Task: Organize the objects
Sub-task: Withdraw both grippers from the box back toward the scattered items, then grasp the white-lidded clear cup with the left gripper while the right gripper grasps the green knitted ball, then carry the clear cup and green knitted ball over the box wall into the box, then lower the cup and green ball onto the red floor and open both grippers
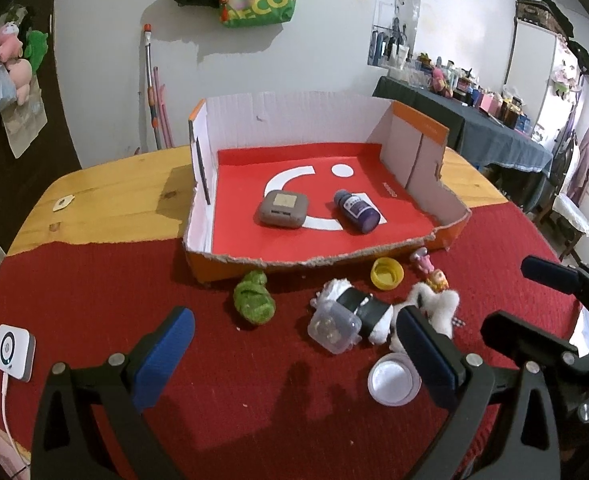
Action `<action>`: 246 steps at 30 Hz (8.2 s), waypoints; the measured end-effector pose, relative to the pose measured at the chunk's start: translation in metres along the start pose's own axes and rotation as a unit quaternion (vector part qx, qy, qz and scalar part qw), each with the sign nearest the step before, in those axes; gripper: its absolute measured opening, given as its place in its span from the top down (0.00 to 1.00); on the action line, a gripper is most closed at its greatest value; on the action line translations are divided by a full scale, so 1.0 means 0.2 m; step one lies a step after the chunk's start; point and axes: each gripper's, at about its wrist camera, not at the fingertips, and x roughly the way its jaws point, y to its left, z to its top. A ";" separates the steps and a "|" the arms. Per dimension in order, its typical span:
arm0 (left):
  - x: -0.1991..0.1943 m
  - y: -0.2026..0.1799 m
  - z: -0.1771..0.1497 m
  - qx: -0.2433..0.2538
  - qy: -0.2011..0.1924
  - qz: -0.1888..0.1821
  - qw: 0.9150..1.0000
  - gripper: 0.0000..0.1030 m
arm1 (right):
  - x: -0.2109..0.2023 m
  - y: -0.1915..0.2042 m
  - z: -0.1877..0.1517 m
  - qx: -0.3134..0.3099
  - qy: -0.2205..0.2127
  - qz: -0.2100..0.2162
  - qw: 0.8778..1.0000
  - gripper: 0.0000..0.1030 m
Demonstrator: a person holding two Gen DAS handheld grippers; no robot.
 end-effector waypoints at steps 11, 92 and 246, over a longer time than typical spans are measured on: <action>0.01 -0.03 -0.10 0.004 0.013 -0.002 1.000 0.00 | 0.01 -0.01 -0.10 0.003 0.011 0.003 1.000 0.06; -0.04 -0.15 -0.17 0.072 -0.011 -0.116 0.991 0.59 | 0.01 0.00 -0.11 -0.021 0.001 0.036 0.999 0.69; 0.60 0.04 0.38 0.044 0.082 -0.112 0.989 0.48 | 0.72 -0.22 0.36 0.018 0.095 0.038 0.995 0.55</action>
